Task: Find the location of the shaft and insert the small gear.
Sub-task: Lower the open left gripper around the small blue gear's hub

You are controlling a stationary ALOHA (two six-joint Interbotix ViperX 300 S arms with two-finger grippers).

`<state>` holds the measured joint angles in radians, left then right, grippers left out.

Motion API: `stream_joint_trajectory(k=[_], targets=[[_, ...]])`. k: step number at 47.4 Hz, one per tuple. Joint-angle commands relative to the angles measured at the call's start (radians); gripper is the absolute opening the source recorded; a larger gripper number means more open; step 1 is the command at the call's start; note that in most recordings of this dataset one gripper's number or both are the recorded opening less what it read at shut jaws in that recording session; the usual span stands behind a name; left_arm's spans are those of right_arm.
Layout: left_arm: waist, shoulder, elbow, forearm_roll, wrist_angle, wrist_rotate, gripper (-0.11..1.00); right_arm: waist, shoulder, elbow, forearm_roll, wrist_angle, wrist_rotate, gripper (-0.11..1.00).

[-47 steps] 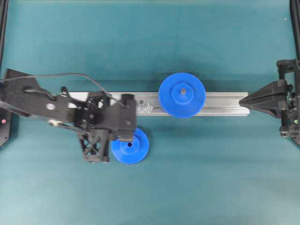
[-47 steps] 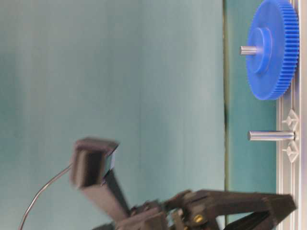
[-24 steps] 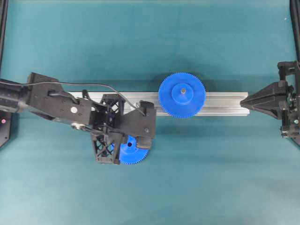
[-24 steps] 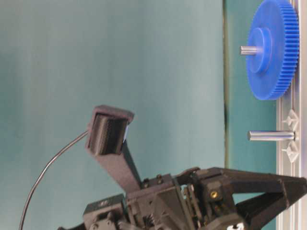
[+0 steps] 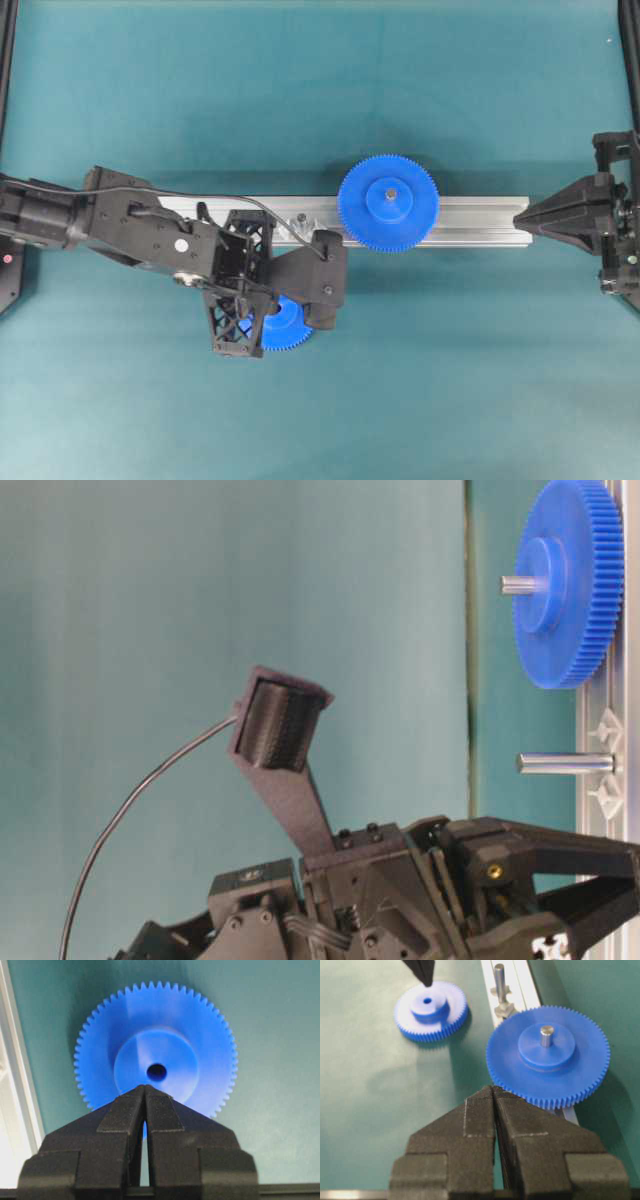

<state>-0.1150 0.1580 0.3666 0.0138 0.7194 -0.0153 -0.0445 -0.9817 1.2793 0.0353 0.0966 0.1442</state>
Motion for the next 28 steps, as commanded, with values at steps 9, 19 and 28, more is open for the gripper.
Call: stream_joint_trajectory(k=[9,19,28], targets=[[-0.005,0.002,-0.037,0.002,0.008,0.003,0.01,-0.003,-0.008,-0.005,0.000,-0.009,0.008,0.04],[-0.009,0.003,-0.041,0.002,0.012,0.011,0.01,-0.003,-0.012,0.000,0.000,-0.009,0.008,0.04],[-0.021,0.005,-0.044,0.002,0.012,0.052,0.01,-0.003,-0.012,-0.002,0.000,-0.009,0.008,0.04]])
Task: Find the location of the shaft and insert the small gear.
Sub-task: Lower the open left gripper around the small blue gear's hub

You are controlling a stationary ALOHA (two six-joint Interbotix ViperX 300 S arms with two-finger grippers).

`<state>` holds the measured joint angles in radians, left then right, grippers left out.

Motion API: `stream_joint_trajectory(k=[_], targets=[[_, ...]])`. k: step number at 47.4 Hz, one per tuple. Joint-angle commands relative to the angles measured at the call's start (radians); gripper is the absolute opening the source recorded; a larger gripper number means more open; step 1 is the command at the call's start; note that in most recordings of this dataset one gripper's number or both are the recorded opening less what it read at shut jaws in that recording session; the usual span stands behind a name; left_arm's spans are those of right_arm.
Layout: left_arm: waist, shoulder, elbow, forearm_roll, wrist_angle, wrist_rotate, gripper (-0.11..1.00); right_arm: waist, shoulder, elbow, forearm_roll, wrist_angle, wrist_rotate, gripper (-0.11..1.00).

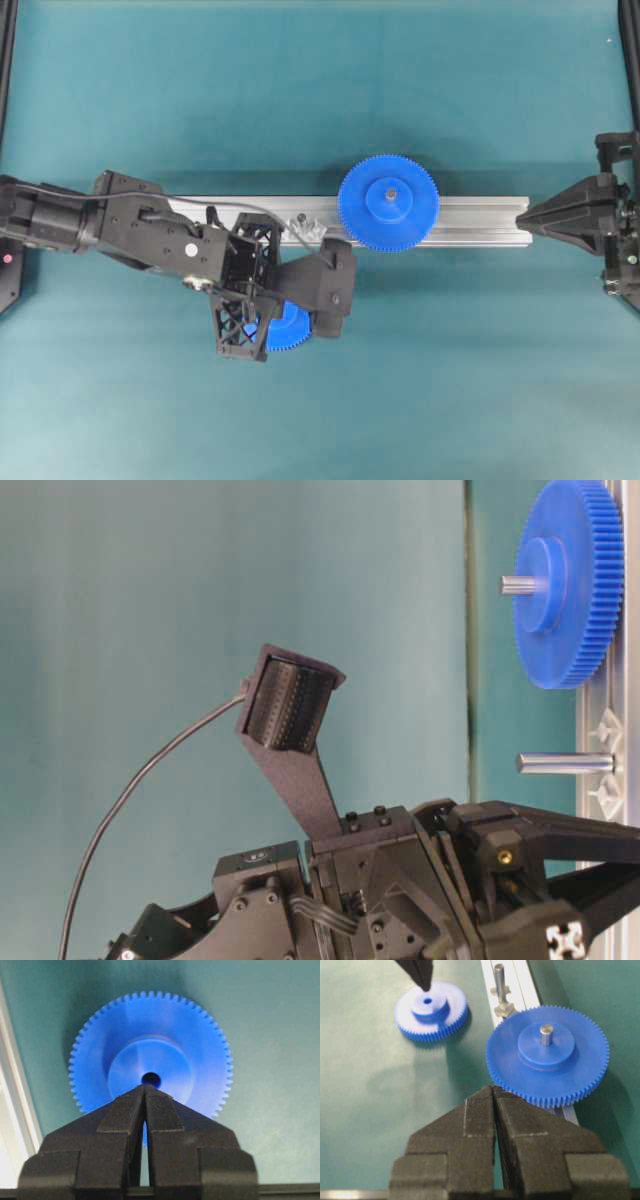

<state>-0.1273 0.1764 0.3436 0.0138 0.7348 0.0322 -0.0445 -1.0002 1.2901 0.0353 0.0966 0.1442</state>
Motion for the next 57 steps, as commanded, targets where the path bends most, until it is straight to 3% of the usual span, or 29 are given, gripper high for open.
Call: stream_joint_trajectory(k=[1,22,29,35,42,46,49,57], targets=[[-0.009,-0.014,-0.021,0.003,-0.003,0.005,0.01,-0.003,0.006,-0.011,0.000,-0.009,0.008,0.04],[-0.009,-0.012,-0.026,0.002,-0.006,-0.003,0.01,-0.003,0.006,-0.011,0.000,-0.009,0.009,0.04],[-0.009,-0.009,-0.026,0.002,-0.006,-0.008,0.06,-0.003,0.006,-0.009,0.000,-0.009,0.009,0.04],[-0.009,-0.011,-0.026,0.002,-0.003,-0.031,0.26,-0.003,0.006,-0.009,0.000,-0.009,0.009,0.04],[-0.008,0.002,-0.025,0.002,-0.003,-0.072,0.69,-0.003,0.006,-0.009,0.000,-0.009,0.009,0.04],[-0.009,0.014,-0.028,0.002,-0.006,-0.089,0.88,-0.003,0.006,-0.008,0.000,-0.009,0.009,0.04],[-0.009,0.015,-0.031,0.002,-0.006,-0.092,0.94,-0.003,0.006,-0.008,0.000,-0.009,0.009,0.04],[-0.008,0.020,-0.044,0.002,-0.009,-0.095,0.93,-0.003,0.006,-0.005,0.000,-0.009,0.012,0.04]])
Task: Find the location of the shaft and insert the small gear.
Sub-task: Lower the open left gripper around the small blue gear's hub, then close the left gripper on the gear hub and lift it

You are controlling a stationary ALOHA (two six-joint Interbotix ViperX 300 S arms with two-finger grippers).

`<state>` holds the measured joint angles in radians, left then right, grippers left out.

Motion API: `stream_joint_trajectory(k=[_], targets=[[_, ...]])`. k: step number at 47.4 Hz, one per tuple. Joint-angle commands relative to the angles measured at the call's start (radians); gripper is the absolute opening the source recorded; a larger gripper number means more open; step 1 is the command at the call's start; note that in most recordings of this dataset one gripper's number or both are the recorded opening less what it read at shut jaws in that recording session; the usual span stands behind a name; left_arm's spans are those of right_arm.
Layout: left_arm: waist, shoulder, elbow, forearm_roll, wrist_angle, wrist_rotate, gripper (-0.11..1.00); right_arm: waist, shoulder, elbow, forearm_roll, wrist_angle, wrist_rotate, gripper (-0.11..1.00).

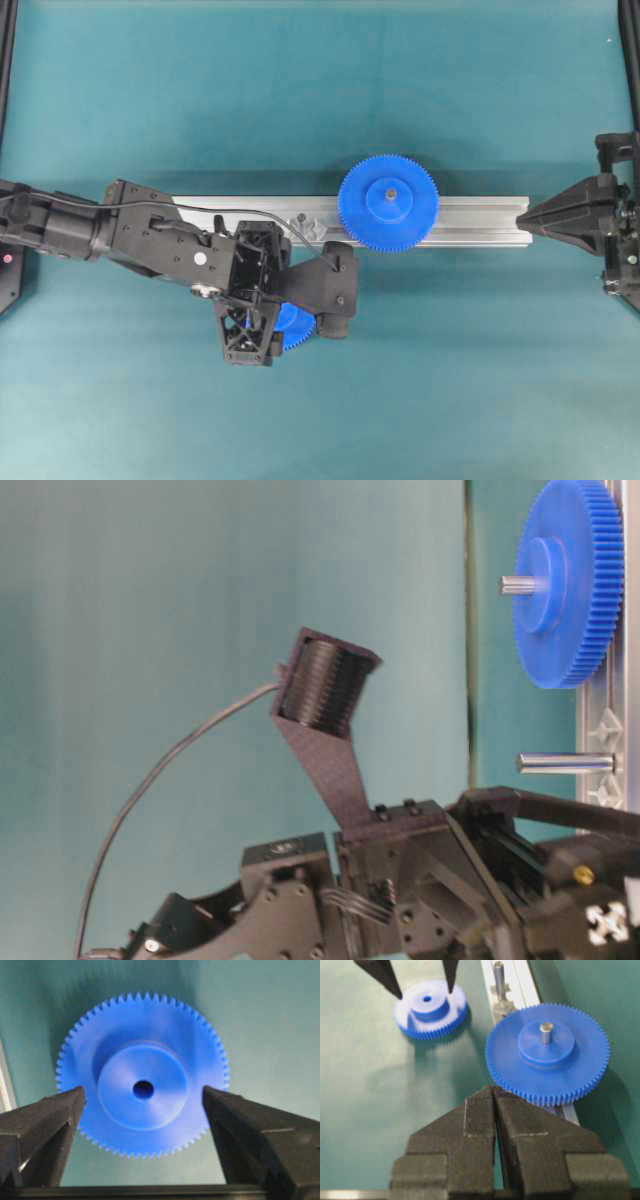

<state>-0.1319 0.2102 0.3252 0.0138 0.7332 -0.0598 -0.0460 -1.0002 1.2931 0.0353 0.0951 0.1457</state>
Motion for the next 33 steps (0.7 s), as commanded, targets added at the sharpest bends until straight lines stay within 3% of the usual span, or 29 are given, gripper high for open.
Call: stream_joint_trajectory(k=[1,33], targets=[[-0.003,-0.012,-0.028,0.002,-0.008,-0.003,0.93,-0.002,0.006,-0.008,0.000,-0.008,0.011,0.04],[0.011,0.018,-0.026,0.002,-0.011,0.000,0.93,-0.002,0.006,-0.008,0.000,-0.008,0.011,0.04]])
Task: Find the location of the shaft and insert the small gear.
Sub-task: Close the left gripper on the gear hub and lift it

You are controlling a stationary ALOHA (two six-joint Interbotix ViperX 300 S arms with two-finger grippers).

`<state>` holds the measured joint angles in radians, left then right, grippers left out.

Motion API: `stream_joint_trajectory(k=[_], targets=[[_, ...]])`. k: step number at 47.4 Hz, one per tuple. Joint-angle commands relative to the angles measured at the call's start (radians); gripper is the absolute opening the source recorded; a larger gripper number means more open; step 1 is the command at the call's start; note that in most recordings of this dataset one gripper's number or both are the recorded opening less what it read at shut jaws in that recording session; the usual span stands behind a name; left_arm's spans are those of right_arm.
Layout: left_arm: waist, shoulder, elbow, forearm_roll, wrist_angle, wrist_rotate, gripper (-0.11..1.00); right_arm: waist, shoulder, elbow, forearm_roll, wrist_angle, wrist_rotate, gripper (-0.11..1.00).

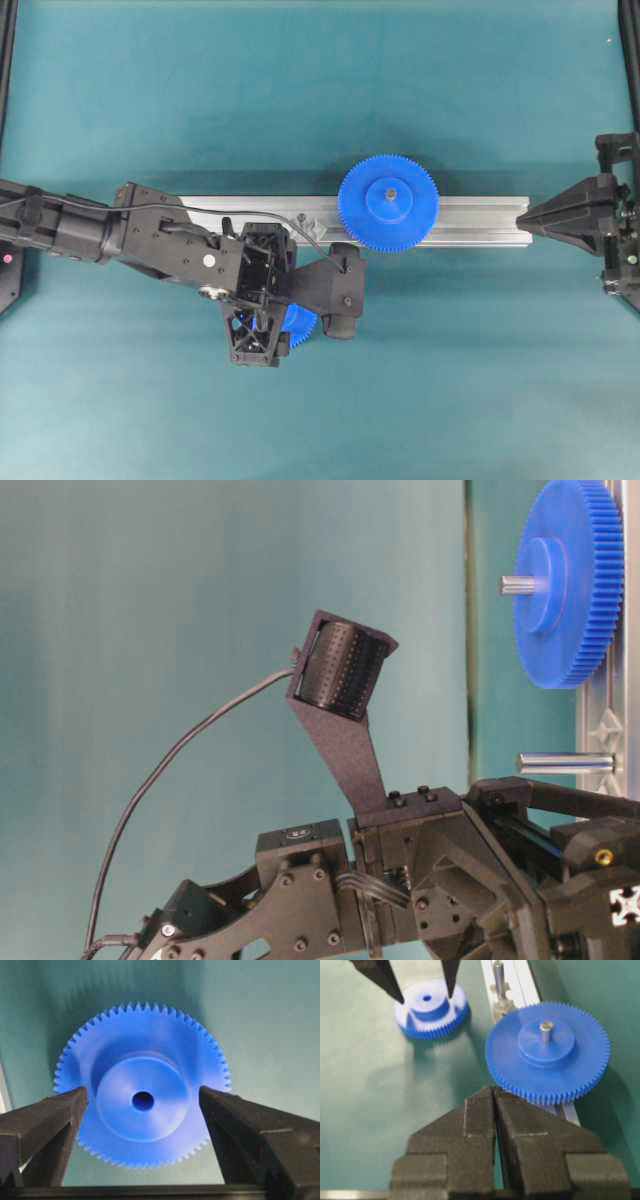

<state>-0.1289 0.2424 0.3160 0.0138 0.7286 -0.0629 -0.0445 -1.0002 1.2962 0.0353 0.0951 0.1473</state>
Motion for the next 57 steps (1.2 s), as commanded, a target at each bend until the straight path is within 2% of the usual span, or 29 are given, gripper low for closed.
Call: stream_joint_trajectory(k=[1,36,42,48,57], targets=[[0.009,-0.012,-0.017,0.003,-0.006,0.003,0.93,-0.003,0.006,-0.011,0.000,-0.008,0.009,0.04],[0.009,0.021,-0.009,0.002,-0.017,0.003,0.92,-0.003,0.005,-0.008,0.000,-0.008,0.009,0.04],[0.008,0.031,-0.011,0.003,0.000,0.003,0.85,-0.003,0.006,-0.006,0.000,-0.008,0.009,0.04],[0.008,0.031,-0.012,0.002,0.012,0.006,0.64,-0.003,0.006,-0.006,0.000,-0.008,0.011,0.04],[0.008,0.028,-0.015,0.002,0.011,0.020,0.63,-0.003,0.006,-0.006,0.000,-0.008,0.011,0.04]])
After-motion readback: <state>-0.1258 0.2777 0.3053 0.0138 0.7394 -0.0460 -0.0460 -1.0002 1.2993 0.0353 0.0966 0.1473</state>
